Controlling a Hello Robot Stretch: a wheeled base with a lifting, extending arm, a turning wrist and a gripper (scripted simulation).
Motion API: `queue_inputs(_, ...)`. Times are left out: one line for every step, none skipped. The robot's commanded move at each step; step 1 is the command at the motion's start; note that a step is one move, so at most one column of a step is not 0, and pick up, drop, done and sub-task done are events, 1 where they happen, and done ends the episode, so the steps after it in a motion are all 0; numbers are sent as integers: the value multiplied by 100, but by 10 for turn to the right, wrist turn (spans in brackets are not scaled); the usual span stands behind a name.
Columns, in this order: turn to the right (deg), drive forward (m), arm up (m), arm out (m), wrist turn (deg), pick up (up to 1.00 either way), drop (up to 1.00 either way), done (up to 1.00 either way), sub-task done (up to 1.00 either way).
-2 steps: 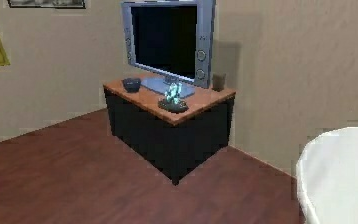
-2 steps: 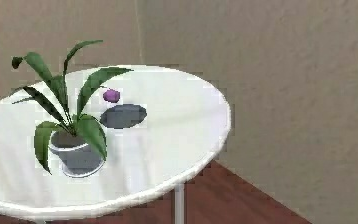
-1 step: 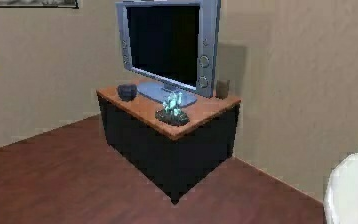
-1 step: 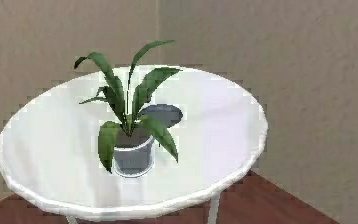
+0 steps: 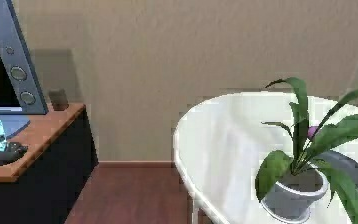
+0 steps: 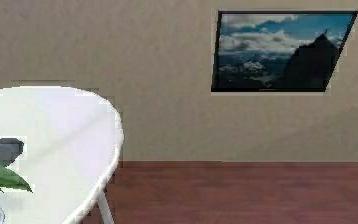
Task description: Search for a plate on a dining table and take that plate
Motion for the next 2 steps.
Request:
queue_inputs(450,0,0,0,0,0,0,0,0)
queue_inputs(450,0,0,0,0,0,0,0,0)
